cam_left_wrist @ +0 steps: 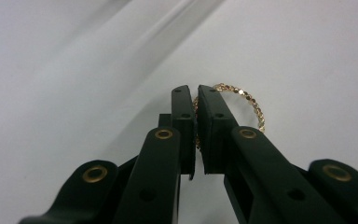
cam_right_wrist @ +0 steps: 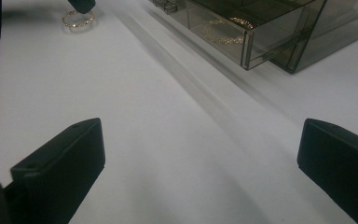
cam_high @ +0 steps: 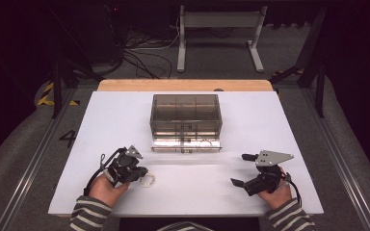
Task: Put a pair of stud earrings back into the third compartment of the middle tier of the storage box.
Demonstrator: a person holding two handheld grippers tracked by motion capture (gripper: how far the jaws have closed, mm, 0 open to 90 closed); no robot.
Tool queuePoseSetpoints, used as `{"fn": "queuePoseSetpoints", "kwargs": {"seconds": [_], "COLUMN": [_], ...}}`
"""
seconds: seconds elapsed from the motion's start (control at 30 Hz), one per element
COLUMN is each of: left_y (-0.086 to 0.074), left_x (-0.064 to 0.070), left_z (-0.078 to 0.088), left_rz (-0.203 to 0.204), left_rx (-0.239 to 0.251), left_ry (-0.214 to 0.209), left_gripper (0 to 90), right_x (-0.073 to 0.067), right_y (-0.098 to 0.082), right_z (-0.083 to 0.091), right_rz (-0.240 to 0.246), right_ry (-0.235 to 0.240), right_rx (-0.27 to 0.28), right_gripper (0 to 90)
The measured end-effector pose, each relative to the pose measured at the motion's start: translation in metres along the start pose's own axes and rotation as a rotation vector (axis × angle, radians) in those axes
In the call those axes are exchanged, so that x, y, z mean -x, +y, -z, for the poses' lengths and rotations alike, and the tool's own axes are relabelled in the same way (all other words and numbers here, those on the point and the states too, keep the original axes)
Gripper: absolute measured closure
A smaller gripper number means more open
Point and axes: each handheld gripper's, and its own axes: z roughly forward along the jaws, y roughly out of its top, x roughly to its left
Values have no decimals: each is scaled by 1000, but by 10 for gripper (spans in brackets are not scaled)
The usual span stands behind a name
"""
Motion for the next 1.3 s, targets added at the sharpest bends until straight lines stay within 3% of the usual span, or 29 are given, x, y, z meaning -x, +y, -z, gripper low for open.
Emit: {"fn": "queuePoseSetpoints", "kwargs": {"seconds": [0.37,0.93,1.3], "left_y": [0,5,23], "left_x": [0,3,6], "left_z": [12,19,27], "left_rz": [16,1,-35], "left_rx": [77,108,125], "left_ry": [-2,-2,-5], "left_gripper": [858,858,858], "right_x": [0,0,0], "right_y": [0,0,0], "right_z": [0,-1,-1], "right_rz": [2,1,-2], "right_ry": [-1,-1,-4], "right_rx": [-2,-3,-4], "right_gripper": [16,16,16]}}
